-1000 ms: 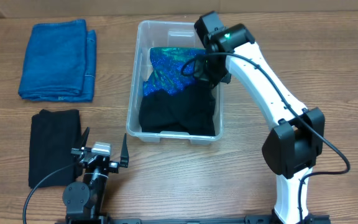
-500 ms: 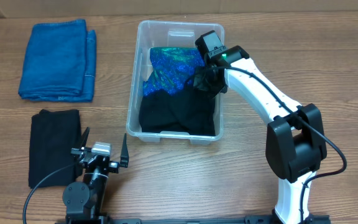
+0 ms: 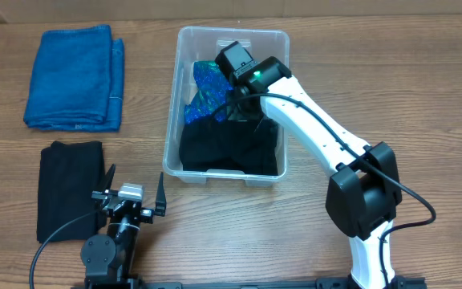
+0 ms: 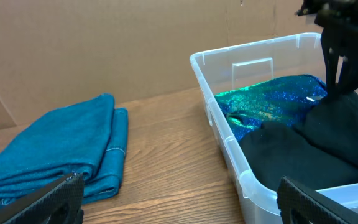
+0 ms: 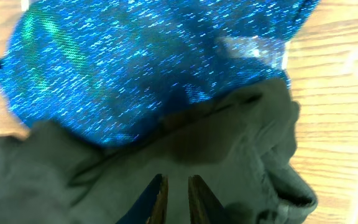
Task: Pack container
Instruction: 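Raise the right gripper out of the bin and move it right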
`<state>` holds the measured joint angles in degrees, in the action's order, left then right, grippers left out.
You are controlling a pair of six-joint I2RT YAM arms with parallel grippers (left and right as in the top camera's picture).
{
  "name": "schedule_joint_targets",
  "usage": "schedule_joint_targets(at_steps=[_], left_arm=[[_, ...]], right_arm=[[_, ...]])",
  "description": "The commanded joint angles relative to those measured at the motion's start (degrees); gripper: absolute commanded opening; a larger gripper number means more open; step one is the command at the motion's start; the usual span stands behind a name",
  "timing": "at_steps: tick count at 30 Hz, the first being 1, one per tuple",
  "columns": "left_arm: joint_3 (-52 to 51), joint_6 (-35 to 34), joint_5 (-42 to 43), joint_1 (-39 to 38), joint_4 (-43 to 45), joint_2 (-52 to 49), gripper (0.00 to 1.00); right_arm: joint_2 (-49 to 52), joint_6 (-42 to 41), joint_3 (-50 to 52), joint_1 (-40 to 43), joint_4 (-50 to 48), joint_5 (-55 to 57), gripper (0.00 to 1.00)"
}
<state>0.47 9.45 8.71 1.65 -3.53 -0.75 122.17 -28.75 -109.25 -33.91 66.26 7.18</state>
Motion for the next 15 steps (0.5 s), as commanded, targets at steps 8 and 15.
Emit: schedule_joint_targets(at_steps=[8,15], left_arm=[[-0.20,0.81,-0.28,0.31,-0.09,0.50,1.00],[-0.20,0.83,-0.26,0.31,-0.09,0.50,1.00]], right_arm=[[8.04,2.05,1.75,1.55,-3.06,5.88,0.15],[2.43,2.16,-21.57,1.81,11.26,8.46,0.29]])
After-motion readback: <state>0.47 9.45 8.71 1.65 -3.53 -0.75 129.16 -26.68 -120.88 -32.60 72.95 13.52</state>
